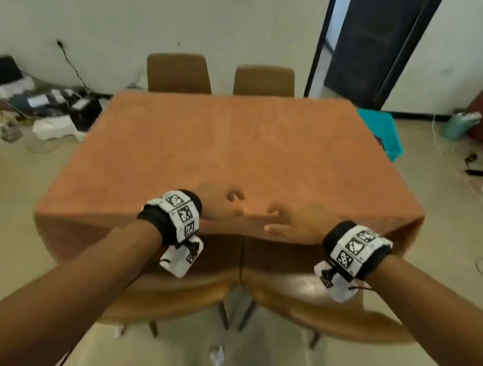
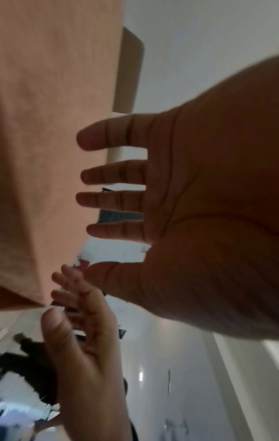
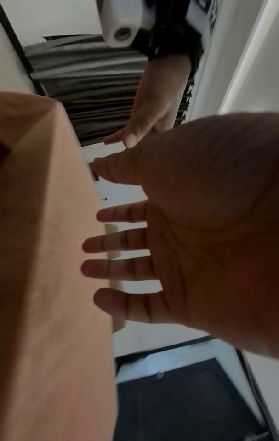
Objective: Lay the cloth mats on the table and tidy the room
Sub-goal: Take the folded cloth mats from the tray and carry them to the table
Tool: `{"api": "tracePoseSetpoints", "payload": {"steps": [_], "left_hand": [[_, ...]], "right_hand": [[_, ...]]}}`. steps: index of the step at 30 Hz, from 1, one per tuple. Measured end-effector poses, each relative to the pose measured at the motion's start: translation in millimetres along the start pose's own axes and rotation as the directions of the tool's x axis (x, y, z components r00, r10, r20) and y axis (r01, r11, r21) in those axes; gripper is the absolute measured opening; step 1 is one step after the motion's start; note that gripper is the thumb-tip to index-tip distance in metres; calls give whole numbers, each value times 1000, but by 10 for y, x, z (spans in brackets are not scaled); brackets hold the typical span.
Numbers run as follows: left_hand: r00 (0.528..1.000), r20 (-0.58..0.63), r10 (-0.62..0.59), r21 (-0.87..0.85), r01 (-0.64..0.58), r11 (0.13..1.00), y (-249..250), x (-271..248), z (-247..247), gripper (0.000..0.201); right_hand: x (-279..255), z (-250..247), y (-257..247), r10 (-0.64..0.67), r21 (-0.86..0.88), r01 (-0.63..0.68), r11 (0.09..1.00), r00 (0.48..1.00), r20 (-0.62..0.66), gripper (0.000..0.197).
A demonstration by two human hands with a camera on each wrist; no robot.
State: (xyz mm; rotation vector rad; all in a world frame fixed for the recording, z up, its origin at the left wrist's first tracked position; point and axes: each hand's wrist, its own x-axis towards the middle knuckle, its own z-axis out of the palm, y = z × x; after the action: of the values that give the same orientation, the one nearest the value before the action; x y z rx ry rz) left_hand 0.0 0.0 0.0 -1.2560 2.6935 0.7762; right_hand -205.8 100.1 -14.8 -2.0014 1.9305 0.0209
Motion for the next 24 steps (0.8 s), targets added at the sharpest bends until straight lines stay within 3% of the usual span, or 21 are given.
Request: {"api": "tracePoseSetpoints", "payload": {"steps": [2,4,7,11,14,16,20,24], "left_hand": [[982,190,3,60,-14,998,219,-77,721,54],[956,292,-22,67,3,998,379,-246,1378,58],[954,284,-93,109,64,992,777,-393,2128,59],[980,116,-160,187,137,973,1235,-517,2402,56],[988,66,-139,159,127,979,1710,-435,2487,43],[997,54,-63,98,58,993,2093,-317,2594,36],[985,128,117,8,-118,993,2952,134,2873,32],[953,198,229,-84,-216,973,3819,743,3215,34]], "right_hand": [[-413,477,346,13,-25,-10,1000,996,85,59],[-789,972,645,63,-7,-62,998,987,146,57],[-1349,1480,1108,95,50,-103,993,985,145,52],[-1787,1673,1476,75,123,-77,989,997,24,48],[-2037,1673,1873,55,161,-44,986,996,-64,44],[-2195,1666,2162,86,259,-55,964,990,-110,39],[-2509,1664,2875,264,430,-203,880,961,-86,32],[-2877,1749,3725,361,435,-318,842,932,-17,27]]}}
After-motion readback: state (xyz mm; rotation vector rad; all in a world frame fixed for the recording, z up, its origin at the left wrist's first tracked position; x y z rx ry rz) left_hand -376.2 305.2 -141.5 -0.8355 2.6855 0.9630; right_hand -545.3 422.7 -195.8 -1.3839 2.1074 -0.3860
